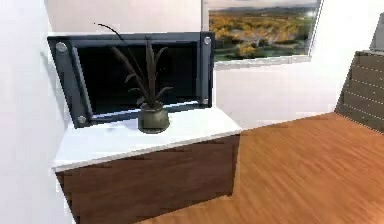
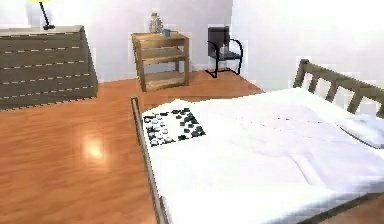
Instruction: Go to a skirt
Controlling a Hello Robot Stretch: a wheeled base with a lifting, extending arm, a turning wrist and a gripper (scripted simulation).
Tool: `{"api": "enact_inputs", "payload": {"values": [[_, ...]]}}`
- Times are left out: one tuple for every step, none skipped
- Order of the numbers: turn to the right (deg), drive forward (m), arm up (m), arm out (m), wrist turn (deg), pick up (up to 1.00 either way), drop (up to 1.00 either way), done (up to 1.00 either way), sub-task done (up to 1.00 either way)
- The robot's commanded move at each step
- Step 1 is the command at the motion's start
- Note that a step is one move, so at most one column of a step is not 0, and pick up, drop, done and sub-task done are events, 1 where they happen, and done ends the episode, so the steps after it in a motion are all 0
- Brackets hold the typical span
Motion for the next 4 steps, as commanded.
{"api": "enact_inputs", "payload": {"values": [[45.0, 0.0, 0.0, 0.0, 0.0, 0.0, 0.0, 0.0, 0.0], [12.0, 0.0, 0.0, 0.0, 0.0, 0.0, 0.0, 0.0, 0.0], [0.0, 1.0, 0.0, 0.0, 0.0, 0.0, 0.0, 0.0, 0.0], [3.0, 0.0, 0.0, 0.0, 0.0, 0.0, 0.0, 0.0, 0.0]]}}
